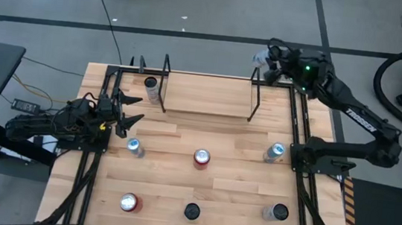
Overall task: Place canned beverage on shelf
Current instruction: Put the top white-blue soda can on the shelf
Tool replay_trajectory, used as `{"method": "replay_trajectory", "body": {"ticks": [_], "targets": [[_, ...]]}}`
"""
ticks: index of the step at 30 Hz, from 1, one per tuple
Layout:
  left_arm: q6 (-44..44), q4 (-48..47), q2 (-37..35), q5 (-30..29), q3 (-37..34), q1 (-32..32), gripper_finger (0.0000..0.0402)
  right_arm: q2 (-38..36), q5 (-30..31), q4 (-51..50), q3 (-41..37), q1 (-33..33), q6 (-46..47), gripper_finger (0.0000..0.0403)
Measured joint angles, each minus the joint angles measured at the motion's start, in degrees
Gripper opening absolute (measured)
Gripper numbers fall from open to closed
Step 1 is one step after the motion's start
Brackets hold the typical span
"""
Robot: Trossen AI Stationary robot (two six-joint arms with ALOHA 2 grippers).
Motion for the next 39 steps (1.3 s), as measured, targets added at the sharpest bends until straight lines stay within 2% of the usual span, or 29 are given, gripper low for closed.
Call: {"method": "replay_trajectory", "body": {"ticks": [11, 15, 19, 22, 29, 39], "targets": [[0.00, -0.02, -0.02, 0.00, 0.00, 0.01, 0.0315, 8.38, -14.92, 1.08, 0.00, -3.90, -6.36, 0.0252], [-0.01, -0.02, -0.01, 0.00, 0.00, 0.01, 0.0315, 11.83, -18.00, 1.04, 0.00, -5.97, -6.88, 0.0252], [-0.04, -0.04, -0.02, 0.00, 0.00, 0.01, 0.0315, 14.99, -18.63, 0.69, 0.00, -7.84, -7.30, 0.0252], [-0.04, -0.10, 0.00, 0.00, 0.00, -0.01, 0.0315, 17.22, -22.02, 0.33, 0.00, -8.99, -7.30, 0.0252], [0.00, -1.18, -0.01, 0.00, 0.00, 0.00, 0.0315, 21.45, -23.93, -2.27, 0.00, -9.28, -7.46, 0.0252], [0.02, -1.23, -0.02, 0.00, 0.00, 0.00, 0.0315, 22.82, -23.97, -2.99, 0.21, -9.26, -8.35, 0.0255]]}}
